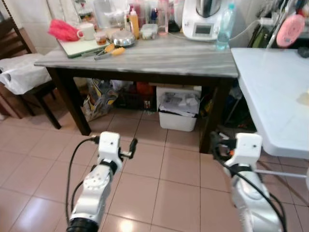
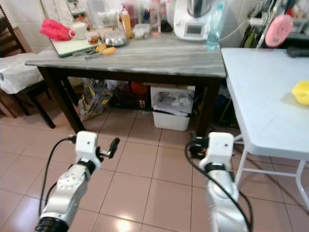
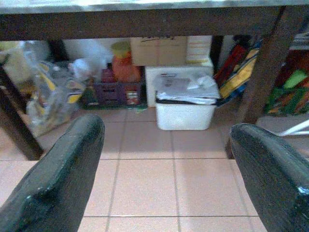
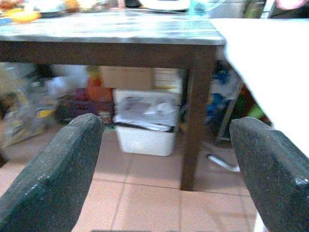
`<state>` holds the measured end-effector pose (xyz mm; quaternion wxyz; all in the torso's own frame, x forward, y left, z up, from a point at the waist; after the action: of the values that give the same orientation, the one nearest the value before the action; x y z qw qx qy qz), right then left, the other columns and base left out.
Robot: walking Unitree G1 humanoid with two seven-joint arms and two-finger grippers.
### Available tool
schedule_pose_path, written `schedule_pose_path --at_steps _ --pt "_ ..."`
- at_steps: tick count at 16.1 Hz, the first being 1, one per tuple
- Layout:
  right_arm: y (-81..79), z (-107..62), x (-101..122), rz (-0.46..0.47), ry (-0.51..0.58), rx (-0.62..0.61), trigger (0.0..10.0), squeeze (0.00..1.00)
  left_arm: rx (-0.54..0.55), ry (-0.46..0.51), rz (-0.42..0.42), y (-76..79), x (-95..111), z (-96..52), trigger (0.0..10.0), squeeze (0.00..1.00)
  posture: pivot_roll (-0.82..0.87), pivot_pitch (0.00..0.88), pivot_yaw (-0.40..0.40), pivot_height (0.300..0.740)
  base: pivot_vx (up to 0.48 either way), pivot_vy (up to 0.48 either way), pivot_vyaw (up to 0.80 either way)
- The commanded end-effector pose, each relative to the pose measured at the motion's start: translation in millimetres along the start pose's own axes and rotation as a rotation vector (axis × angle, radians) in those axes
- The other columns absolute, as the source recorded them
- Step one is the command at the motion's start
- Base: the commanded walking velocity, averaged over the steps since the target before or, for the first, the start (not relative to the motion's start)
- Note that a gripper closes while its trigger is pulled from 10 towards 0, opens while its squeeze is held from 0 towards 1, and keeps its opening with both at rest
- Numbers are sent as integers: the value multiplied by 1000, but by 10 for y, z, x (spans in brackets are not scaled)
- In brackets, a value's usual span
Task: Setting the table
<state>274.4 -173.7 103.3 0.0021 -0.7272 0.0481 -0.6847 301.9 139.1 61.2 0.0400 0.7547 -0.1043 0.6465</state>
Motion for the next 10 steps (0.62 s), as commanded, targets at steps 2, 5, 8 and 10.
schedule_pose_path --at_steps 2,5,8,10 --pt "36 4 98 -16 37 -17 10000 0 -2 25 -9 -11 98 17 10000 0 -103 0 76 740 0 -412 0" --pt "74 -11 125 -21 46 -26 10000 0 -5 42 -20 0 161 36 10000 0 -105 0 75 740 0 -410 -271" --pt "74 -12 127 -26 47 -23 10000 0 -17 47 -24 33 183 46 10000 0 -114 0 77 740 0 -407 -325" --pt "77 -14 148 -34 55 -24 10000 0 -21 48 -26 48 190 57 10000 0 -118 0 76 740 0 -411 0"
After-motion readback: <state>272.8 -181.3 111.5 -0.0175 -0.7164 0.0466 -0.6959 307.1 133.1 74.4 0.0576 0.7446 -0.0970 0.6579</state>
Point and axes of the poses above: a point about 5 cm out from each wrist's last joint towards the gripper, its own z axis pointing out of the wrist towards the gripper, its own x axis along the axis of the wrist's last joint, y = z × x, the point moved 1 cm from there along z, pointing out of the wrist towards the gripper, and after that the axes turned 5 degrees about z, right-handed, at the moved point
